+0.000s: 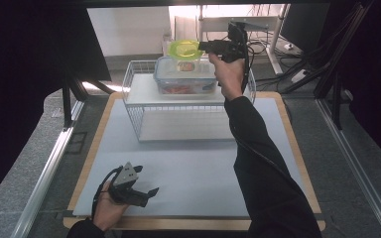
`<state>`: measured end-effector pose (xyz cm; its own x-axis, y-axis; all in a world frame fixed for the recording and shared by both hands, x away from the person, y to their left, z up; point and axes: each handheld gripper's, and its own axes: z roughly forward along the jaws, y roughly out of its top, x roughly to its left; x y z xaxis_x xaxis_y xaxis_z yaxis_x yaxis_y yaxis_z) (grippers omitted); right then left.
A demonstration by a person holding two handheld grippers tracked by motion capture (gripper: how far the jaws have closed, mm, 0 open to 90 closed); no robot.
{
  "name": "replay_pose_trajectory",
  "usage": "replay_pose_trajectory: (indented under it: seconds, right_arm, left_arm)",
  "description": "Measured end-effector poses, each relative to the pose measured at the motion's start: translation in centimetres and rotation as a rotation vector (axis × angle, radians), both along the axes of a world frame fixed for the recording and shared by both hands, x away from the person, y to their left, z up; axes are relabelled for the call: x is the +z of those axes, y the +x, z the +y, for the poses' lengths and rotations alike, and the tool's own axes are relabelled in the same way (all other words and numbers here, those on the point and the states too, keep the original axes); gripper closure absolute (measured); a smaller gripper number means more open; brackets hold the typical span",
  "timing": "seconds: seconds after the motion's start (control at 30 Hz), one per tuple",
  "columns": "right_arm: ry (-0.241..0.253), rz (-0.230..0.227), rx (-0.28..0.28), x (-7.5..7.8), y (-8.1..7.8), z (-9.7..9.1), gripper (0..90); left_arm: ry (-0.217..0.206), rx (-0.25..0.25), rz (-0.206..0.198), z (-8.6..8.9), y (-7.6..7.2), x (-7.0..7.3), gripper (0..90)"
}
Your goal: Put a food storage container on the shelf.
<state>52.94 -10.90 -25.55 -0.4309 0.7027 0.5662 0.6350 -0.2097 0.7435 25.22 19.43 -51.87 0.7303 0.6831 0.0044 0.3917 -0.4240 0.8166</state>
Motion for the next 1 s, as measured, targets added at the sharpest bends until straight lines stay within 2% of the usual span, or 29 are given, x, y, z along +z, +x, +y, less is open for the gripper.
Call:
replay_pose_trajectory:
  seconds: [0.17, 0.37, 0.6, 0.8, 1.0]
  right_arm:
    - [-0.023, -0.026, 0.028, 0.2, -0.1, -0.2, 49.5]
    - [-0.034, -0.050, 0.121, 0.2, -0.3, -0.5, 35.5]
    - [-0.079, -0.101, 0.147, 0.2, -1.0, -1.2, 23.7]
    - [-0.100, -0.149, 0.175, -0.1, -1.8, -1.9, 18.2]
    - [-0.128, -0.186, 0.167, -0.6, -3.0, -2.7, 17.4]
  left_arm:
    - [-0.001, 0.000, 0.000, 0.0, 0.0, 0.0, 5.1]
    - [0.004, -0.002, -0.002, 0.0, 0.0, 0.0, 5.1]
    - [0.006, -0.002, -0.001, -0.1, 0.0, 0.0, 5.1]
    - [0.004, 0.001, -0.003, -0.1, 0.0, 0.0, 4.9]
    - [0.005, 0.000, -0.002, -0.2, 0.0, -0.1, 4.8]
